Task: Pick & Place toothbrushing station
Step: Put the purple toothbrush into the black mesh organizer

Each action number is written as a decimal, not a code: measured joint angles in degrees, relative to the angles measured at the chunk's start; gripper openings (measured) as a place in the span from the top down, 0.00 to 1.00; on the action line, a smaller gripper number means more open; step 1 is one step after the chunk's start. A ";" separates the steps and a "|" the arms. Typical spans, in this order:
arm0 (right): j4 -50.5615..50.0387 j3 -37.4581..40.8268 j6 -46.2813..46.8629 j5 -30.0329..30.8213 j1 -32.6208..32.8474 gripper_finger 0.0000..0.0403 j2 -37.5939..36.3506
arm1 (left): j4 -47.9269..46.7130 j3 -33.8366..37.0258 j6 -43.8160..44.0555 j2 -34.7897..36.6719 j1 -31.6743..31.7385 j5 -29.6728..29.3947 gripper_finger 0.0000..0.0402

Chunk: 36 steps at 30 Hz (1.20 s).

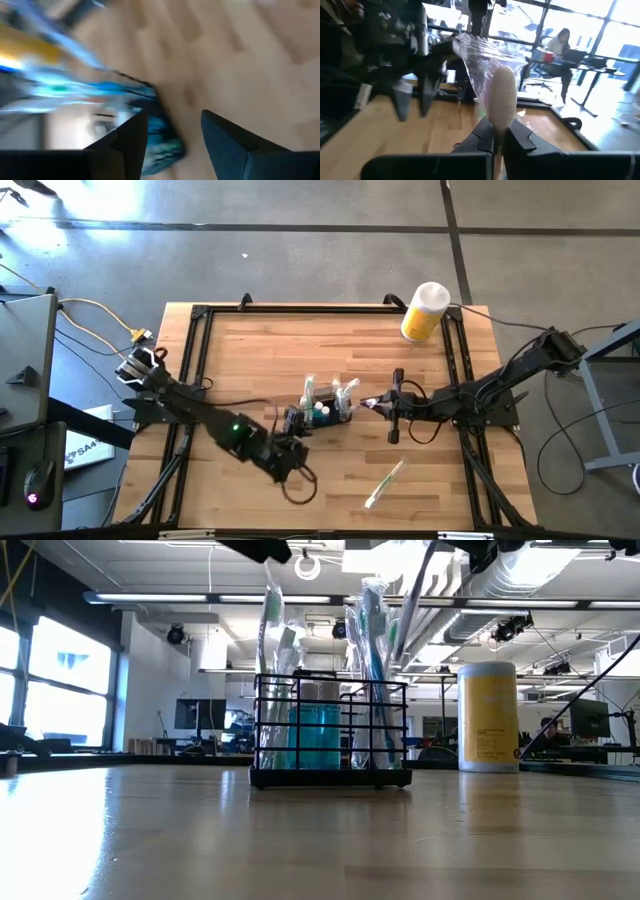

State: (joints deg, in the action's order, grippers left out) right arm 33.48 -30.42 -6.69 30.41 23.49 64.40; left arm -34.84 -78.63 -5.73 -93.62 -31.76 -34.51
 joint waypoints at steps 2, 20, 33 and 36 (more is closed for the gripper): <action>-2.11 -1.40 -1.33 1.08 -0.04 0.99 0.00 | -0.55 0.00 0.61 -0.02 1.39 6.55 0.56; -5.85 -3.88 4.51 -6.68 -7.15 0.99 6.47 | 5.62 2.27 1.77 -0.72 3.27 17.22 0.56; -5.32 -3.94 12.83 -6.86 -9.23 0.99 16.06 | 14.54 9.17 1.93 -0.79 3.25 20.25 0.56; -4.96 -4.06 15.86 -6.75 -9.40 0.98 17.92 | 14.48 9.35 3.03 -0.79 3.27 20.86 0.56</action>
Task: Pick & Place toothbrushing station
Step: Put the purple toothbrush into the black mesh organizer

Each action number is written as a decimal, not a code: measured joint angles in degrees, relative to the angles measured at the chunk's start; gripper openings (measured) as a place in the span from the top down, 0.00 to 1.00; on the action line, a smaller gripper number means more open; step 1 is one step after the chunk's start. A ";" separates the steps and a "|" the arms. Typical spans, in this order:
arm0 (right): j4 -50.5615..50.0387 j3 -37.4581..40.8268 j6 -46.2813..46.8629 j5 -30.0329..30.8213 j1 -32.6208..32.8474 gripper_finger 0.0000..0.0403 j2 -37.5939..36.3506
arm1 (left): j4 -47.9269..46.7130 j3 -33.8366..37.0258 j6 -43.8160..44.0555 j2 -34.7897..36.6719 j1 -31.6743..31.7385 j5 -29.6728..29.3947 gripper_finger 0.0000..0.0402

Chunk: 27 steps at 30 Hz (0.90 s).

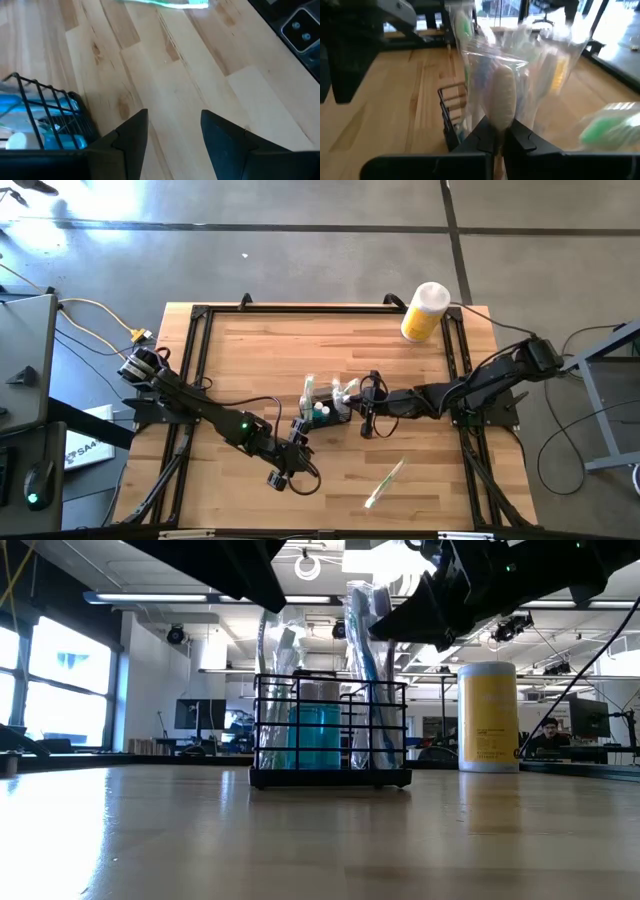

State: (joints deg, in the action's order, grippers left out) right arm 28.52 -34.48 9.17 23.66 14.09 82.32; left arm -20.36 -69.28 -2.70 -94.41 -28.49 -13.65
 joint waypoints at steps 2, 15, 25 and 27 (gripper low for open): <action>-0.21 0.02 1.38 -0.03 0.04 0.98 0.97 | -0.37 0.08 0.12 0.00 -0.02 0.72 0.56; -1.63 0.20 3.89 -0.53 0.41 0.80 -0.24 | -0.60 0.09 0.18 0.00 -0.02 3.08 0.56; -6.91 0.20 -0.18 0.20 4.00 0.54 -8.84 | -0.58 0.09 0.20 0.00 -0.02 3.13 0.56; -7.72 0.20 -1.37 0.35 5.33 0.51 -11.21 | -0.28 0.09 0.23 0.00 -0.02 3.13 0.56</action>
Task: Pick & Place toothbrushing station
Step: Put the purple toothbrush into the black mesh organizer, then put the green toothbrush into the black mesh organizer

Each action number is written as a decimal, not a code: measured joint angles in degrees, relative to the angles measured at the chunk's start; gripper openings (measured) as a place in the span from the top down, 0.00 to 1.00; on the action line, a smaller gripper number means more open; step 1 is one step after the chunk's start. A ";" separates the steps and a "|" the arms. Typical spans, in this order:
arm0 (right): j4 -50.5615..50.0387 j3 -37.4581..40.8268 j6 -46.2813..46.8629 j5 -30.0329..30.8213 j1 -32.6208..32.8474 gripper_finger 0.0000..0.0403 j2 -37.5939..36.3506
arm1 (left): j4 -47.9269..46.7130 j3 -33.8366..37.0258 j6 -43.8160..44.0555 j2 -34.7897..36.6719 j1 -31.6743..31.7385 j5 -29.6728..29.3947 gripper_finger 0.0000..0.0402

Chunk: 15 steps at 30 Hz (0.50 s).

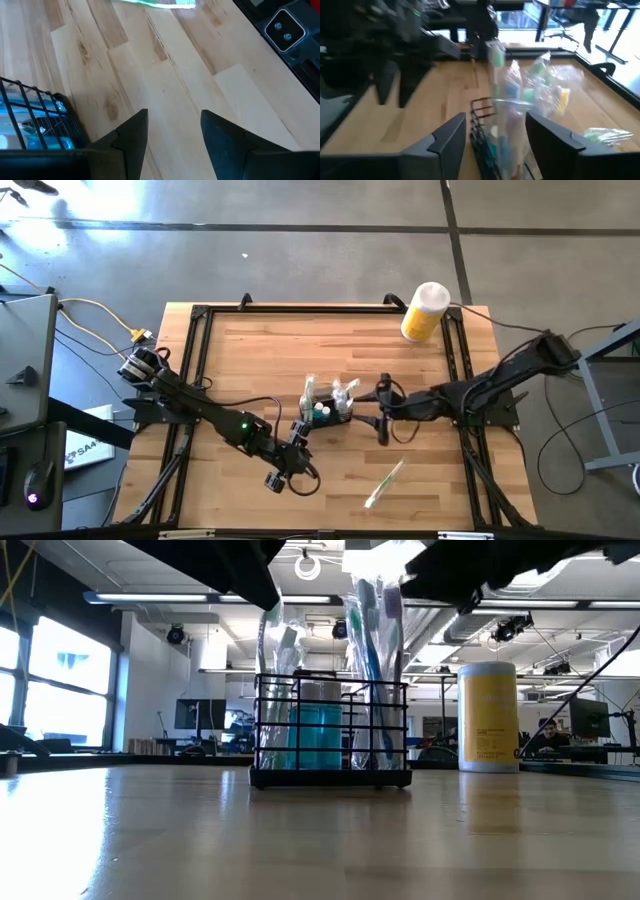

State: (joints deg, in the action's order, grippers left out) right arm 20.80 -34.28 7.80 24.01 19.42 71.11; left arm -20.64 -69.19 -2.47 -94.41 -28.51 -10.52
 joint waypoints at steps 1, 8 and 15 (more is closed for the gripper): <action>-0.65 -0.02 -0.23 0.00 0.58 0.51 -1.26 | -0.01 0.00 0.15 0.00 0.00 0.00 0.56; -6.31 -0.04 -3.84 -7.10 7.13 0.50 -7.77 | -0.12 0.00 2.96 0.00 -0.01 0.17 0.56; -14.49 -0.06 -4.86 -14.08 15.86 0.50 -5.10 | 0.78 0.00 4.49 0.00 -0.13 4.24 0.56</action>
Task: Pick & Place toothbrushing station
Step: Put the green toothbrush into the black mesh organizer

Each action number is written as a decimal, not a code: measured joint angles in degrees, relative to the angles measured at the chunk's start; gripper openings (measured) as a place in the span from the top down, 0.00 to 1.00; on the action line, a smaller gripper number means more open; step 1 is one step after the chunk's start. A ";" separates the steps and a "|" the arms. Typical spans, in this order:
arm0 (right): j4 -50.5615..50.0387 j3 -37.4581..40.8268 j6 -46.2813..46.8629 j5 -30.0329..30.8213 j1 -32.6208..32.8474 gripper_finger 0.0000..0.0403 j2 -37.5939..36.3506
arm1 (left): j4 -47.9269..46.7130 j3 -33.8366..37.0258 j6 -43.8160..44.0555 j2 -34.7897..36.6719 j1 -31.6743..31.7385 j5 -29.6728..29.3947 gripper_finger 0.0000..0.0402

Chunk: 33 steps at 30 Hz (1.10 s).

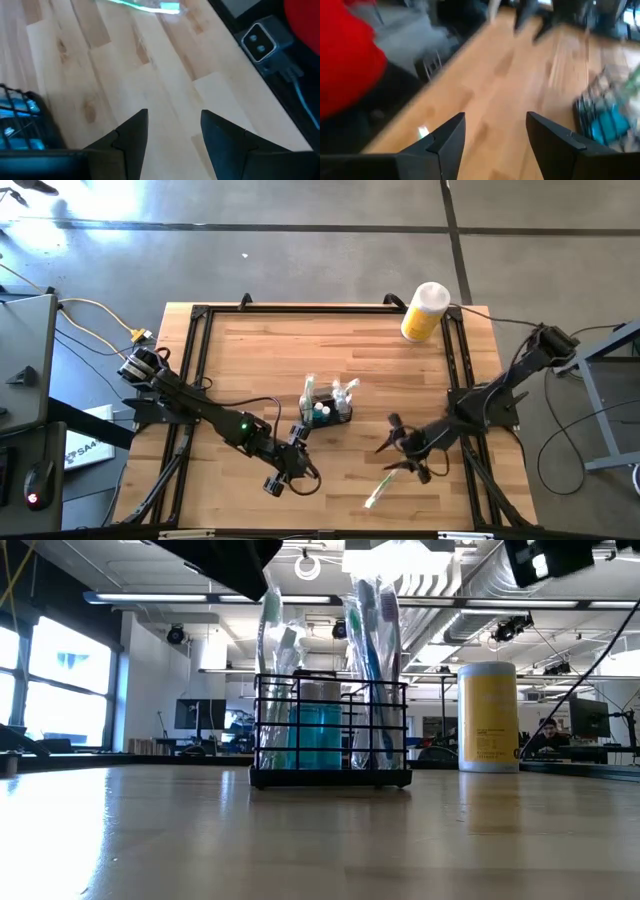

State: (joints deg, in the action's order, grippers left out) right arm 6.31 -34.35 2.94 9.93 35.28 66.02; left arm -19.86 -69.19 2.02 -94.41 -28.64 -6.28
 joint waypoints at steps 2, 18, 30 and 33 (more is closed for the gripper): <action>-1.13 0.05 0.24 2.94 2.04 0.50 2.39 | 1.00 0.00 0.02 0.00 0.00 0.54 0.56; -3.20 -9.99 5.61 4.63 11.18 0.50 21.17 | 6.92 -0.02 5.90 0.00 0.07 1.03 0.56; -9.36 -13.68 17.84 5.14 11.83 0.50 33.06 | 10.54 -0.02 -6.95 0.00 0.15 -0.70 0.56; -9.53 -13.70 21.06 5.00 11.11 0.50 35.79 | 12.36 -0.02 -12.30 0.00 0.15 -1.33 0.56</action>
State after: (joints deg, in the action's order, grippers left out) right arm -3.22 -48.05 24.00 14.93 46.39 101.81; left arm -7.50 -69.21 -10.27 -94.41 -28.49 -7.62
